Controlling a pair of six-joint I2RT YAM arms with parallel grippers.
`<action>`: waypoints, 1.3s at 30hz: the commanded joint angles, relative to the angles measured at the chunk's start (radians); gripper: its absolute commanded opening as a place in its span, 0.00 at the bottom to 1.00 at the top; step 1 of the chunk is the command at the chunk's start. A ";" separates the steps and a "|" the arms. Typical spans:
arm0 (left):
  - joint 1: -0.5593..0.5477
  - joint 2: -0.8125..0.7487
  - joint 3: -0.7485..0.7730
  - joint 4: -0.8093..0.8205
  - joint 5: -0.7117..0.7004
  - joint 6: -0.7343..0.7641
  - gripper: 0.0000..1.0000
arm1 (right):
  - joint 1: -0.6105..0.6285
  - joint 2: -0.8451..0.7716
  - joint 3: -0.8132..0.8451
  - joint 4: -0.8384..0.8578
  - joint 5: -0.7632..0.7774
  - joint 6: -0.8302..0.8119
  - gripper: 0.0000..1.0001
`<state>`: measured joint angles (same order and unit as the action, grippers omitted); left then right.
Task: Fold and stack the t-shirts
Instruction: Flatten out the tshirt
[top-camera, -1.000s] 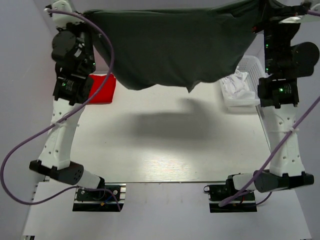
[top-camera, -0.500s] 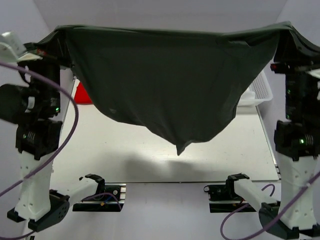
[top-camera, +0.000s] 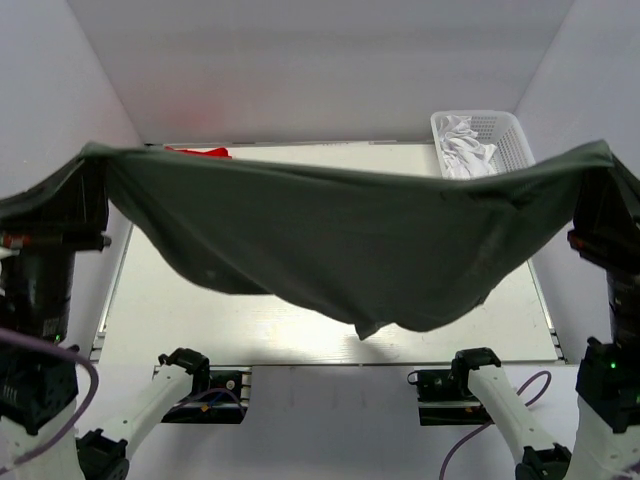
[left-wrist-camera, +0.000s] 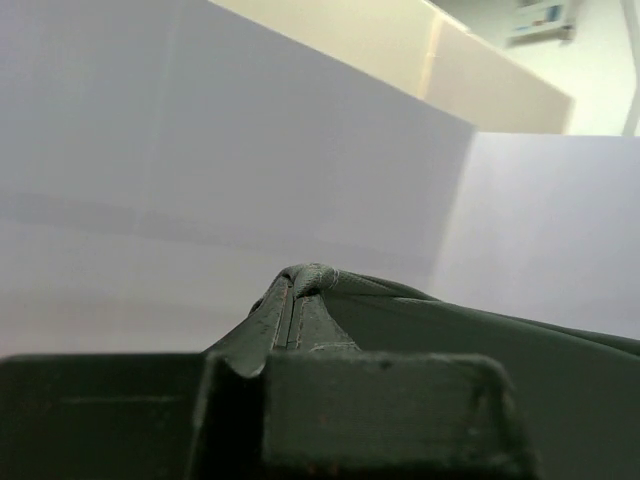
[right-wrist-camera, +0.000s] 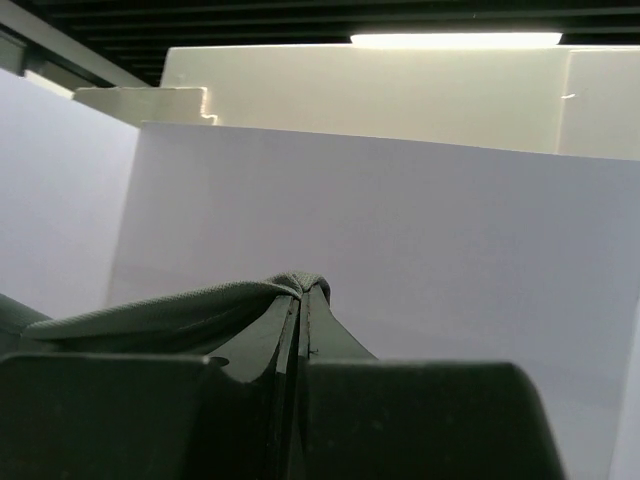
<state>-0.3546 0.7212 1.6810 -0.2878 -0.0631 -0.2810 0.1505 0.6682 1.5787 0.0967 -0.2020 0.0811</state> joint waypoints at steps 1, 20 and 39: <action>0.008 -0.048 -0.046 -0.005 0.092 -0.064 0.00 | -0.005 -0.036 -0.014 -0.035 -0.042 0.037 0.00; 0.017 -0.114 -0.387 -0.054 0.008 -0.193 0.00 | -0.003 -0.090 -0.416 0.058 0.048 0.161 0.00; 0.008 0.384 -0.652 0.248 -0.223 -0.195 0.00 | -0.002 0.428 -0.619 0.256 0.041 0.198 0.00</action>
<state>-0.3447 1.0737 0.9932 -0.1551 -0.1848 -0.4953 0.1509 1.0370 0.8963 0.2550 -0.1688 0.2985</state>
